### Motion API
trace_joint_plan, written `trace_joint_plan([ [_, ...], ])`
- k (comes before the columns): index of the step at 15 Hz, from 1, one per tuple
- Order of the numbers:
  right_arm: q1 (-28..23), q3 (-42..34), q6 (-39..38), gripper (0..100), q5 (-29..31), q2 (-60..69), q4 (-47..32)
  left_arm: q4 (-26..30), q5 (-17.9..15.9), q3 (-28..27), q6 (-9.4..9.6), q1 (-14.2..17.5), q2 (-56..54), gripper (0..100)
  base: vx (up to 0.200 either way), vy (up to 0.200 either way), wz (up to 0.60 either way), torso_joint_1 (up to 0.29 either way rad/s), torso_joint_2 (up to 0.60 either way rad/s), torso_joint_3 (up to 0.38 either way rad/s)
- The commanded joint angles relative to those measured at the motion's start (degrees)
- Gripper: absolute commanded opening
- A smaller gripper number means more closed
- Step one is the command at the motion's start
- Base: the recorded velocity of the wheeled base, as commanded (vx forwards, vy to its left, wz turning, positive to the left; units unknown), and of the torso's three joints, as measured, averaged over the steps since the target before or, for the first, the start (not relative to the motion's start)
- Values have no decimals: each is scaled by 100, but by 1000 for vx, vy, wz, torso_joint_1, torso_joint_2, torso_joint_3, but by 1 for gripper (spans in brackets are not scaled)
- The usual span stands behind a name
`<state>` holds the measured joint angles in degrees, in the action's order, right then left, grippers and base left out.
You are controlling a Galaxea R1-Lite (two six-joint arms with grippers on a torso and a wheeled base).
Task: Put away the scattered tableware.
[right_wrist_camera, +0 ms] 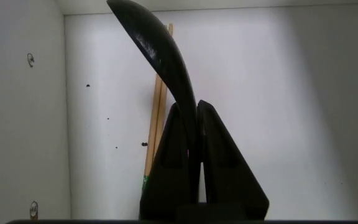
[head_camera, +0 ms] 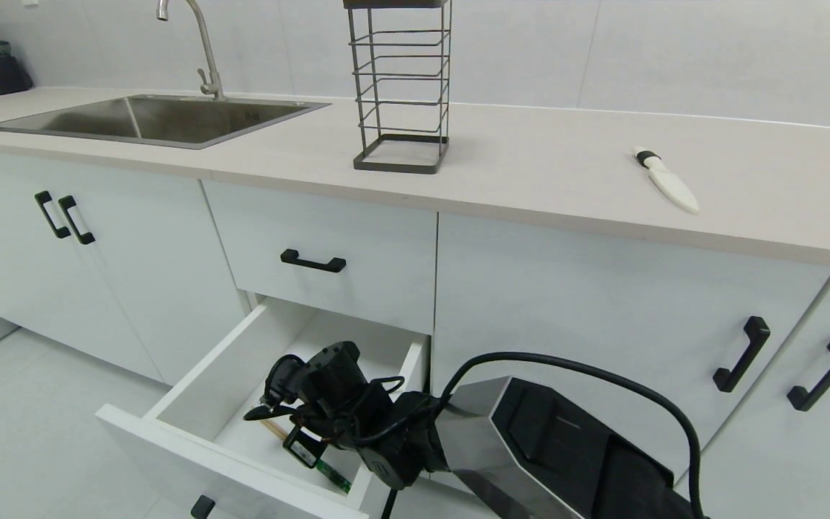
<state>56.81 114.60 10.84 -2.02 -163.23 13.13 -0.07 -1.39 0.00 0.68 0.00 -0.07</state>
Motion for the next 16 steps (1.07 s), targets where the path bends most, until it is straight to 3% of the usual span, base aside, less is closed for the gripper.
trace_joint_plan([
  [1,58,-1,6,0,-17,-86,5,-1,-2,0,2,0,7,100,0,0,0,0,0,0],
  [3,85,-1,103,0,-79,-86,58,-1,-2,0,2,0,7,100,0,0,0,0,0,0],
  [4,85,-1,112,100,-79,-86,102,-1,-2,0,2,0,7,100,0,0,0,0,0,0],
  [16,234,-1,112,100,-61,793,269,-1,-2,0,2,0,7,100,0,0,0,0,0,0],
])
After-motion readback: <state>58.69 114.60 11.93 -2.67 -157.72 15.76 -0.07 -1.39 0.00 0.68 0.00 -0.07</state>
